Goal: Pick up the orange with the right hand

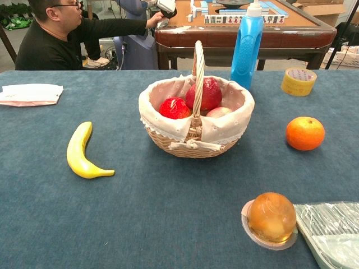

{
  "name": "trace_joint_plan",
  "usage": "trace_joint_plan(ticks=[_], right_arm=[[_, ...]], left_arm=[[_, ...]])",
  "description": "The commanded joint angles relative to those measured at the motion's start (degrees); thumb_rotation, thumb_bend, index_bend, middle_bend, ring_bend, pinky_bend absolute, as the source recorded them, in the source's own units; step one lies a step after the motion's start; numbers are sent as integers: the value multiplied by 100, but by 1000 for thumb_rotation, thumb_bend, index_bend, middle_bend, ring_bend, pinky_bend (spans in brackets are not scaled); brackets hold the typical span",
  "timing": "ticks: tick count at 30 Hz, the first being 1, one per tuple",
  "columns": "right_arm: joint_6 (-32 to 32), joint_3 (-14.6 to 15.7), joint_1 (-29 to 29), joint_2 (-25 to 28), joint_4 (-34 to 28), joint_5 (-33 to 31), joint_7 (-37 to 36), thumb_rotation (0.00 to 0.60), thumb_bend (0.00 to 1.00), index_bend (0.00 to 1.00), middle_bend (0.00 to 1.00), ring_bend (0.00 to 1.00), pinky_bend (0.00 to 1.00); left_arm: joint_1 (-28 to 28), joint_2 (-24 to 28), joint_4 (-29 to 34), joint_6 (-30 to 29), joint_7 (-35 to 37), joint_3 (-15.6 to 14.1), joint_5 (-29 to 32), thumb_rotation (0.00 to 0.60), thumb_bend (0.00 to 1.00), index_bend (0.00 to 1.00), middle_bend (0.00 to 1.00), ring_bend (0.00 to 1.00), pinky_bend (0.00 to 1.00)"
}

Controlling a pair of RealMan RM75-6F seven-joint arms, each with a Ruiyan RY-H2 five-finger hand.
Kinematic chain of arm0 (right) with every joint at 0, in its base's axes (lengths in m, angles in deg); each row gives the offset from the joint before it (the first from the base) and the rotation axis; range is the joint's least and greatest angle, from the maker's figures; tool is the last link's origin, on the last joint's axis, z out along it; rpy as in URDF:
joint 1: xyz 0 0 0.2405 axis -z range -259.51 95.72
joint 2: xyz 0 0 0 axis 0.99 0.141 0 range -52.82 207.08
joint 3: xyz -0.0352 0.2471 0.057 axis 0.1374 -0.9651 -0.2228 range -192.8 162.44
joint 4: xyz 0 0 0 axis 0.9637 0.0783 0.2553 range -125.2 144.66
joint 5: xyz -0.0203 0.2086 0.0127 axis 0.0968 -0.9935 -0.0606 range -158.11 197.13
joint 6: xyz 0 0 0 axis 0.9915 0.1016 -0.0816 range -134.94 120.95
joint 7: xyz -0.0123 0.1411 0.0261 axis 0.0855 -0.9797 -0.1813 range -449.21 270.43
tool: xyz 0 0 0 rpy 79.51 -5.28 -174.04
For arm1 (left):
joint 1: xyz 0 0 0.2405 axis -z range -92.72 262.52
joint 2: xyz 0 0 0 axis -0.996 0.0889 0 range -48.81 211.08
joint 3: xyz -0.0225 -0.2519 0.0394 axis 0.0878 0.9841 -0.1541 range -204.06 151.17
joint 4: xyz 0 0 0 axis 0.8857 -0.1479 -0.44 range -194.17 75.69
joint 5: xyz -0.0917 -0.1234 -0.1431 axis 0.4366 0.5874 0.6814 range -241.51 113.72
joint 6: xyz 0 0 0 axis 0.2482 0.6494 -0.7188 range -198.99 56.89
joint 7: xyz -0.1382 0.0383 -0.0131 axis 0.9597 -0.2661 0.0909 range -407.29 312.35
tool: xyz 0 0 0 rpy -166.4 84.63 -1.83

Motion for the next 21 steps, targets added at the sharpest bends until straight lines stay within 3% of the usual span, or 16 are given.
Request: trace_joint_plan(ticks=[1,14,18,21], right_arm=[[-2,0,-3,0,-6,5,-4,600,103,105,238,299,537],[59,-13,-31,104,-177,95,172,600,101,105,234,299,537],[-196,-30,-206,247,-451,96,490,600,73,7,231,299,537],[-529,-70,-410,401,-736,-31,990,600,49,0,207,297,537]], left_arm=[[-1,-1,-2,4,-2,-6,0,600,333,14,0,0,2],[-10,4,13,-4,6,-16,-12,600,333,14,0,0,2],[8,-6,20,17,-16,-18,-24,600,333,14,0,0,2],[12,-14,21,23,-27,-19,-23,600,333,14,0,0,2]])
